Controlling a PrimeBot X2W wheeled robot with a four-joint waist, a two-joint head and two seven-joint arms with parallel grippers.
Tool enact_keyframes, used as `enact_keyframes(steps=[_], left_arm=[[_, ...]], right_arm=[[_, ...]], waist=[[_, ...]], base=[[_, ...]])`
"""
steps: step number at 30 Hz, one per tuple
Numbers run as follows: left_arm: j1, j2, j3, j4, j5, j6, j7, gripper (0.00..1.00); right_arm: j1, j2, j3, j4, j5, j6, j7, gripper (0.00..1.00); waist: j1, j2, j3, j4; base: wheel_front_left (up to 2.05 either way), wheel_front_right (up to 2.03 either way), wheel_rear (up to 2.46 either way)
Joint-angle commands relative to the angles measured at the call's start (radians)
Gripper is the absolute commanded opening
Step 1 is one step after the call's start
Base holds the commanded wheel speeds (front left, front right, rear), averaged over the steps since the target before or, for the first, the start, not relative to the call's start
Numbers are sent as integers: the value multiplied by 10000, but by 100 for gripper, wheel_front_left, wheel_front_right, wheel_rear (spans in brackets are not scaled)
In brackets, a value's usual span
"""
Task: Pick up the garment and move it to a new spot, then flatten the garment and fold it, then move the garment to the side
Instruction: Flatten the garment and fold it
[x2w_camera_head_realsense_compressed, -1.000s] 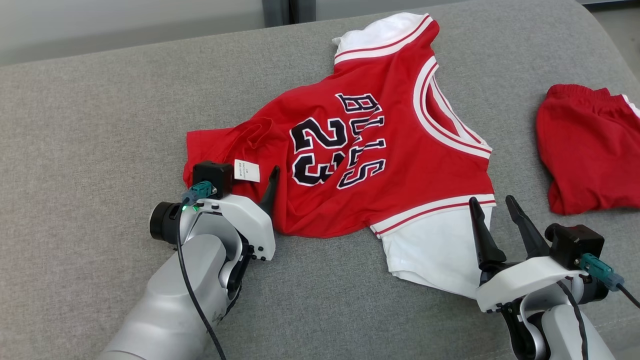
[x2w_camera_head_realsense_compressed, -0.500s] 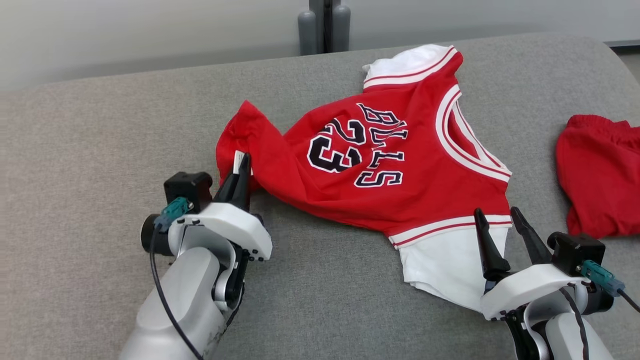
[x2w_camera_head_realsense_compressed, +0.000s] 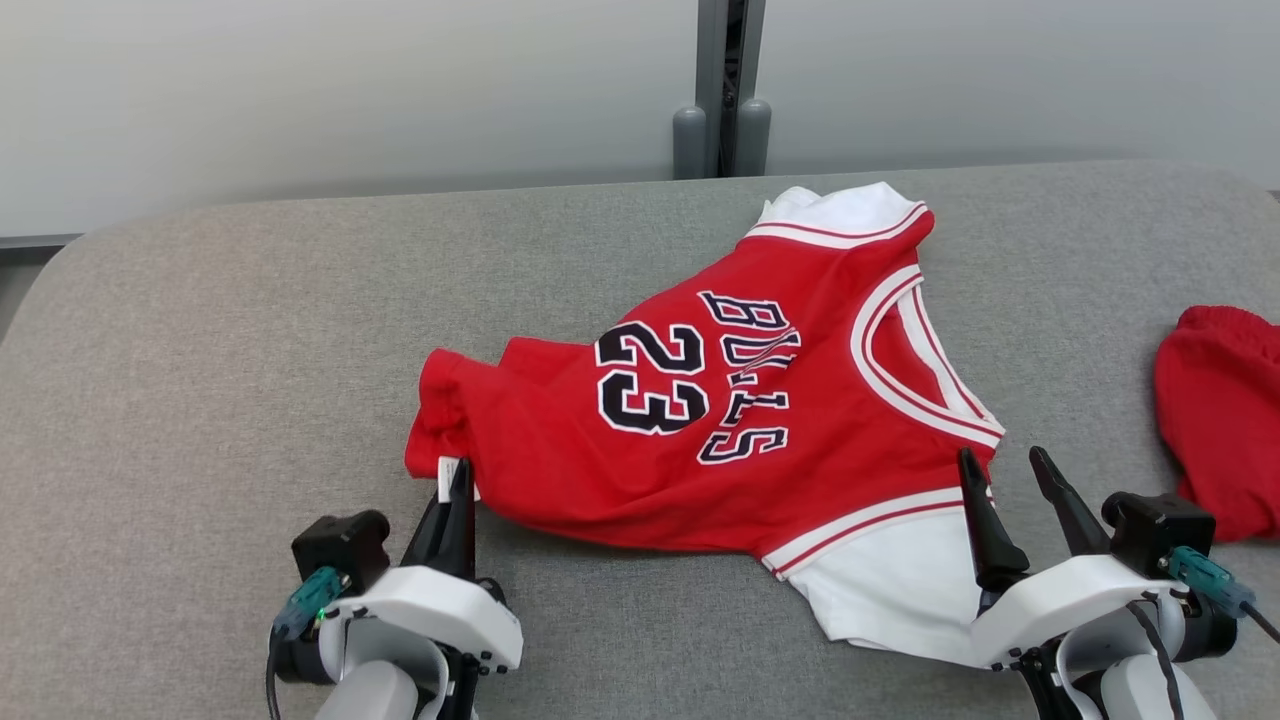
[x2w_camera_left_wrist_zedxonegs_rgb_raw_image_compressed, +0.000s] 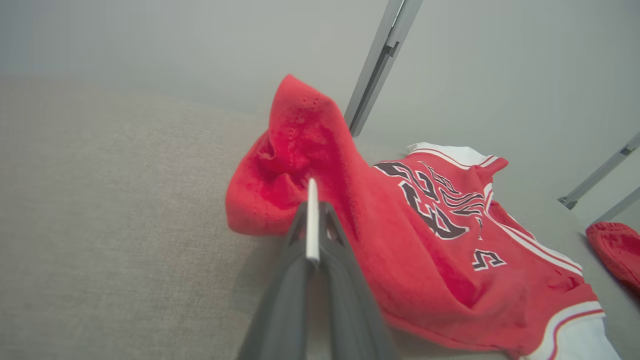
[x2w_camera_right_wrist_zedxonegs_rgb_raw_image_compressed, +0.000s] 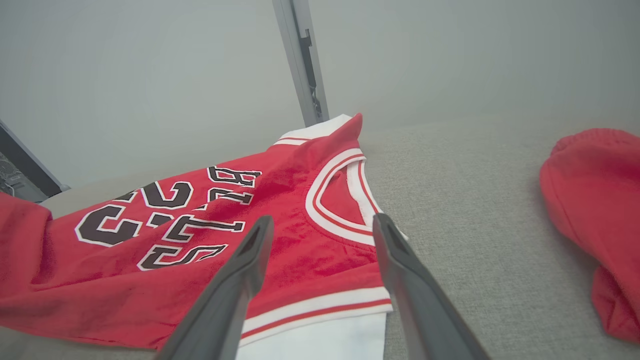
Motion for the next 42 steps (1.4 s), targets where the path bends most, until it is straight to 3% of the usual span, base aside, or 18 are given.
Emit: enact_keyframes(steps=[1, 11, 21, 22, 23, 28, 34, 42], left_arm=[[275, 52, 99, -107, -244, 126, -37, 0], [953, 49, -387, -137, -909, 279, -37, 0], [1682, 51, -654, 69, -1136, 757, -37, 0], [1688, 53, -714, 140, -1225, 805, -37, 40], [1667, 60, -755, 204, -1250, 855, -38, 100], [1628, 52, -560, 143, -1357, 1178, -38, 100], [1782, 51, 225, -869, -650, 1286, -38, 100], [1674, 49, 759, -1045, 506, 878, -38, 100]], right_arm=[[113, -47, -20, -76, -48, 1, 48, 100], [144, -44, 7, -147, -25, 1, 160, 100], [224, -43, -7, -165, -1, 1, 136, 100], [229, -42, -9, -164, -1, 1, 138, 100], [228, -42, -8, -166, -1, 1, 146, 100], [225, -41, -18, -189, 12, 1, 142, 100], [273, -40, -1, -139, 24, 1, 121, 100], [242, -41, 100, -131, 3, 1, 166, 100]], waist=[[0, 0, -57, 113], [0, 0, -77, 283], [0, 0, -131, 267], [0, 0, -126, 274], [0, 0, -121, 280], [0, 0, -97, 334], [0, 0, -156, 401], [0, 0, -241, 354]], base=[[0, 0, 0], [0, 0, 0], [0, 0, 0], [0, 0, 0], [0, 0, 0], [0, 0, 0], [0, 0, 0], [0, 0, 0]])
